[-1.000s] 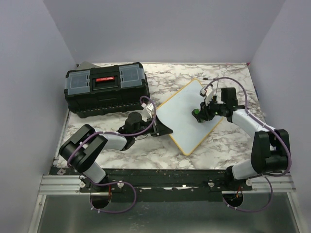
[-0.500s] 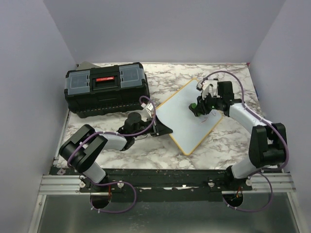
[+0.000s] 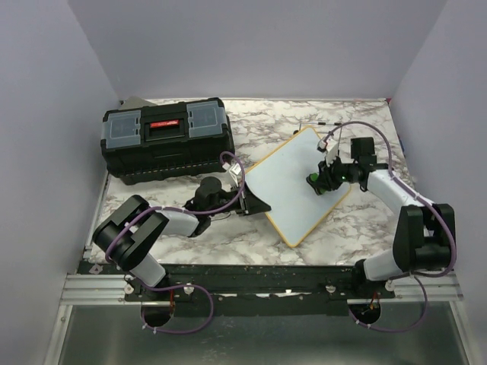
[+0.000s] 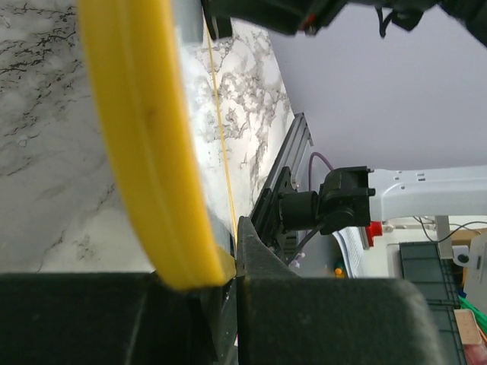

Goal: Erase the whiteboard
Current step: Erase the whiteboard at the center of the board.

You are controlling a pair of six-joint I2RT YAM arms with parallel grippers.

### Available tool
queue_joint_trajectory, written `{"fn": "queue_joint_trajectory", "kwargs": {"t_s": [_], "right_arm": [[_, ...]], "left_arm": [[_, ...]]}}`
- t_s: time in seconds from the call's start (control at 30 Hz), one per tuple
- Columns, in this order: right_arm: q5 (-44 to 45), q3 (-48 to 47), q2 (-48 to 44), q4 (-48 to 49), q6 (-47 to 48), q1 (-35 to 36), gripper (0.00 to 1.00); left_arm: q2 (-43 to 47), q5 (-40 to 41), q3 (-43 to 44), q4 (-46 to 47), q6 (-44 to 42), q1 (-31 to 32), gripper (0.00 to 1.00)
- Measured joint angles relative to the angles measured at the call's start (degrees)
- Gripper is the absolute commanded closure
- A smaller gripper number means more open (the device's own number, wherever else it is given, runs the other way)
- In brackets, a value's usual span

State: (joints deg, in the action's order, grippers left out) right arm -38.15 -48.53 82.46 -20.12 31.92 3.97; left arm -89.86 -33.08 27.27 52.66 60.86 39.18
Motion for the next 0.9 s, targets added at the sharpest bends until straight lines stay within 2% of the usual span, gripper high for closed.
{"fn": "queue_joint_trajectory", "kwargs": {"t_s": [0.23,0.33,0.57,0.7,0.9], "right_arm": [[1.5,-10.1,7.6,2.1,-5.1,-0.7,0.99],[0.7,-11.1,7.9,3.3,-6.5,-0.1,0.99],[-3.1,-3.5,1.3,-0.2,0.1,1.6,0.99],[-1.7,2.6,-3.8,-2.9,3.6,1.8,0.99],[2.5,2.4,-2.6,-1.8,1.8,-1.4,0.99]], "left_arm": [[0.0,-0.2,-0.5,0.5,0.0,0.0,1.0],[0.0,-0.9,-0.5,0.5,0.0,0.2,1.0],[0.0,-1.2,-0.5,0.5,0.1,0.4,1.0],[0.0,-1.2,-0.6,0.4,0.1,0.4,1.0],[0.0,-1.1,-0.7,0.4,0.1,0.4,1.0]]}}
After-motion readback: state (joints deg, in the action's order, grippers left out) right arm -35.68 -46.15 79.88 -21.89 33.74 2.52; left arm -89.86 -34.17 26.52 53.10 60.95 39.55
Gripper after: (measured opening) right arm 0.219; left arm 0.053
